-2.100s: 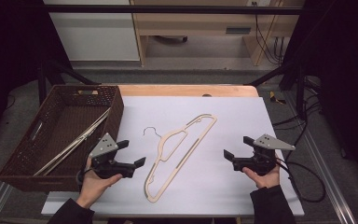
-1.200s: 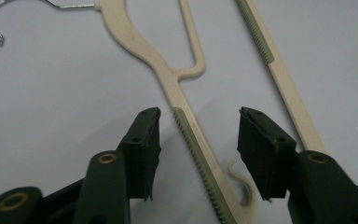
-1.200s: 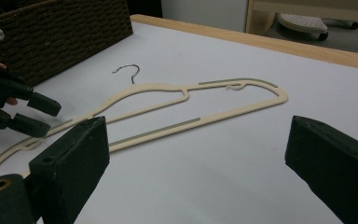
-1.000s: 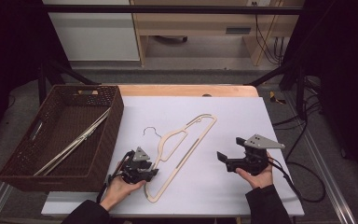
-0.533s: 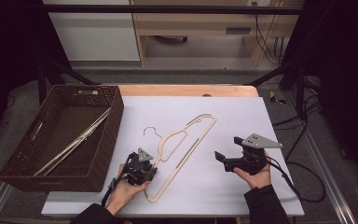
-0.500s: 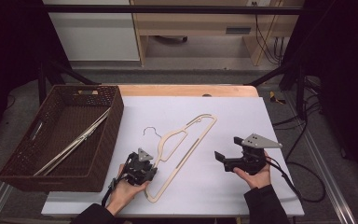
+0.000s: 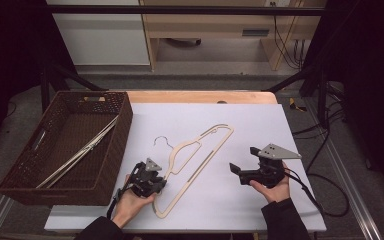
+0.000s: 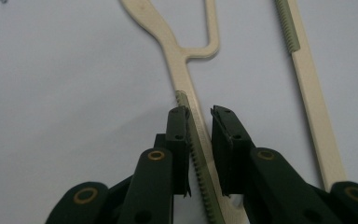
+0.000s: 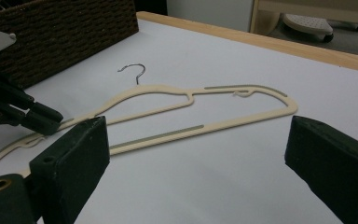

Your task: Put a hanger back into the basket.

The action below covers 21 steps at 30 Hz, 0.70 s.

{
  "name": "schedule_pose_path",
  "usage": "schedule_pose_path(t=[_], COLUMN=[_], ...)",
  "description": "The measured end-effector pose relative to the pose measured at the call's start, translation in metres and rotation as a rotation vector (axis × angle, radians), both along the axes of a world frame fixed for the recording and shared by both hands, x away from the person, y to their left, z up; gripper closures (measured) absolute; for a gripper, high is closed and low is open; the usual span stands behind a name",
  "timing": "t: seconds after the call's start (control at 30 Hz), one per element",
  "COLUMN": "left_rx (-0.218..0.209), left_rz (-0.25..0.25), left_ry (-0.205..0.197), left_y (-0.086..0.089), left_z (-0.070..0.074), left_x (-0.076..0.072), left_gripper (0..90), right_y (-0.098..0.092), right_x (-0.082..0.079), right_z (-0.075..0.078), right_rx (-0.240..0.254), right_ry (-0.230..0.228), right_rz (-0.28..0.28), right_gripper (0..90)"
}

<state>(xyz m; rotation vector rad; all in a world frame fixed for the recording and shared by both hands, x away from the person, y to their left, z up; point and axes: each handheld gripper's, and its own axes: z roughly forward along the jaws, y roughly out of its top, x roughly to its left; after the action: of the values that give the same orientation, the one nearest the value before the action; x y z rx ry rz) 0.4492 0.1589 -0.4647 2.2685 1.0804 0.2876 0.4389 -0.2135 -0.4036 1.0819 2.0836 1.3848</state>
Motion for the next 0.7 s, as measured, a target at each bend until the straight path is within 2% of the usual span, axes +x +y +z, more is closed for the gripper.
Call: schedule_pose_path(t=[0.03,0.1,0.17,0.3,0.33,0.4,0.47,0.53,0.7], left_rx=[0.003,0.005,-0.012,0.032,0.041,0.023,0.038,0.061,0.042], left_rz=[-0.003,0.029,0.032,0.05,0.051,0.061,0.059,0.061,0.069], left_ry=[0.001,-0.025,-0.023,-0.06,-0.055,-0.033,-0.037,-0.061,-0.057], left_y=[0.004,0.012,0.014,0.005,0.006,0.007,0.006,0.002,0.005], left_z=[0.0,-0.001,-0.003,-0.004,-0.003,-0.003,-0.003,-0.003,-0.003], left_x=[0.001,0.0,-0.001,-0.008,-0.007,-0.005,-0.005,-0.008,-0.007], left_gripper=[77.5,78.0,77.6,72.4,72.6,73.6,75.6,77.5,78.7], right_y=[0.0,-0.001,-0.001,-0.001,0.0,0.0,0.001,0.003,0.009], right_x=[0.0,-0.001,-0.001,0.0,0.0,0.001,0.001,0.001,0.005], right_z=[0.0,0.001,0.001,0.001,0.001,0.002,0.002,0.003,0.002], right_rx=[0.004,0.004,0.013,0.011,0.015,0.015,0.014,0.021,0.012], right_ry=[-0.002,-0.003,-0.003,-0.003,0.003,0.001,-0.003,-0.002,0.003], right_rz=[-0.003,0.0,-0.006,-0.004,-0.004,-0.002,0.002,0.001,0.018], right_gripper=[6.6,6.6,6.6,6.6,6.7,6.8,6.8,6.8,6.9])
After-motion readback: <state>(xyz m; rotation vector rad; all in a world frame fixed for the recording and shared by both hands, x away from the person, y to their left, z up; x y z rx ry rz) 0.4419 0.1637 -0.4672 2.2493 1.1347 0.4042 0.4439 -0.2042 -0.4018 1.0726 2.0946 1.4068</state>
